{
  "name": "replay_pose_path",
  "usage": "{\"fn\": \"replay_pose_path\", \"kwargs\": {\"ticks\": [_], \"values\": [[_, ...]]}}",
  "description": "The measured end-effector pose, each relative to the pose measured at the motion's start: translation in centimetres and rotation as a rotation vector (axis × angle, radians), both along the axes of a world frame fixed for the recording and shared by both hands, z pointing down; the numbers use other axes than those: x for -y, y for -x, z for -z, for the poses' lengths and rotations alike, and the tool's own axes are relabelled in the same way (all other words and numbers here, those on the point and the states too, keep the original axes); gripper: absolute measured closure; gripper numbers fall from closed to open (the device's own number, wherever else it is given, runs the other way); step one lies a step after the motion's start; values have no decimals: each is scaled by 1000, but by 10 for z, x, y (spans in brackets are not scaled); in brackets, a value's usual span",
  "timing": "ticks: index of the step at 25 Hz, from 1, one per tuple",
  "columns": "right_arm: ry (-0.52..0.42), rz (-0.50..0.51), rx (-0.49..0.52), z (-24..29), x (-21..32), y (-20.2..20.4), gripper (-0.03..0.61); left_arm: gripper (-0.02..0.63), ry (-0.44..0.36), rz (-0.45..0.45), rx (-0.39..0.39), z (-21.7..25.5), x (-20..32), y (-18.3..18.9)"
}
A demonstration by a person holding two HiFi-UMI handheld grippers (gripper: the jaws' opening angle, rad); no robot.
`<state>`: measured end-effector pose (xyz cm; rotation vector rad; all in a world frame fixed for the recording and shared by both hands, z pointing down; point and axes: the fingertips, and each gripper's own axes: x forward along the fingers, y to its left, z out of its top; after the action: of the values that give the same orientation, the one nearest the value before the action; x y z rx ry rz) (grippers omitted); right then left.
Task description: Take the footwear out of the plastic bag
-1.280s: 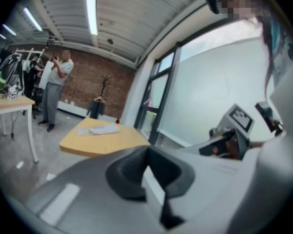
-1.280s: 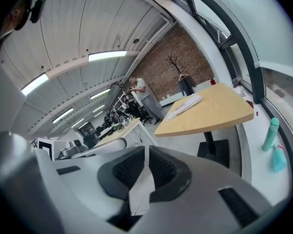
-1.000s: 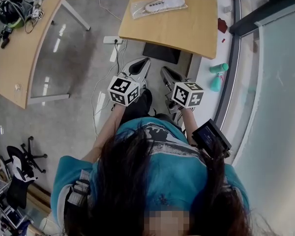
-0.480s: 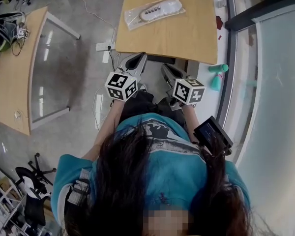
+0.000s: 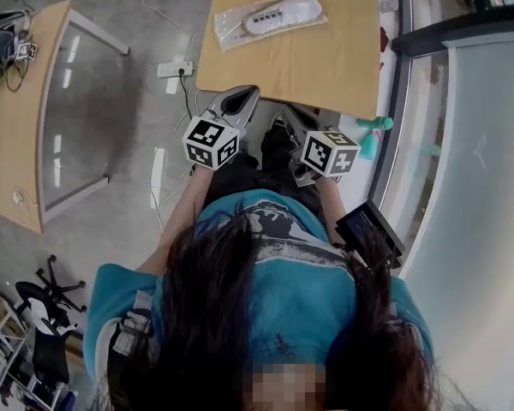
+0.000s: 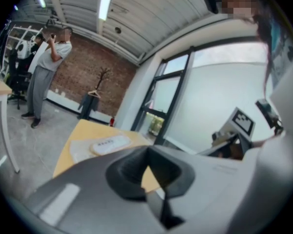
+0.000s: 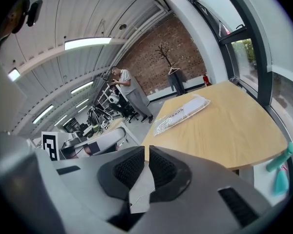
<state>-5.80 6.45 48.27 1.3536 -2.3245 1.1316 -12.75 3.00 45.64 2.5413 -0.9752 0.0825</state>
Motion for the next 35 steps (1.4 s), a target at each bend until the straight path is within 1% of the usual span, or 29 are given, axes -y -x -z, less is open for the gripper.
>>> {"fn": "replay_pose_path", "kwargs": {"ticks": [4, 9, 12, 17, 23, 26, 29, 30, 32, 35], "values": [[9, 36, 10, -8, 33, -1, 541, 612, -8, 23, 33, -2, 22, -3], [14, 44, 23, -8, 80, -18, 541, 612, 22, 117, 34, -5, 56, 6], [12, 39, 20, -11, 111, -41, 541, 612, 31, 183, 43, -8, 82, 5], [11, 4, -3, -23, 162, -94, 541, 612, 59, 254, 44, -14, 122, -16], [50, -64, 90, -43, 216, -143, 540, 612, 107, 282, 64, -27, 154, -43], [116, -88, 149, -64, 241, -163, 540, 612, 127, 283, 72, -31, 163, -58], [182, -108, 207, -90, 264, -173, 537, 612, 151, 281, 76, -40, 166, -66], [198, -112, 224, -98, 272, -175, 522, 612, 161, 283, 76, -43, 168, -68], [232, -112, 257, -111, 287, -177, 452, 612, 180, 284, 77, -50, 172, -72], [277, -126, 273, -131, 306, -181, 425, 612, 196, 275, 92, -59, 179, -80]]}}
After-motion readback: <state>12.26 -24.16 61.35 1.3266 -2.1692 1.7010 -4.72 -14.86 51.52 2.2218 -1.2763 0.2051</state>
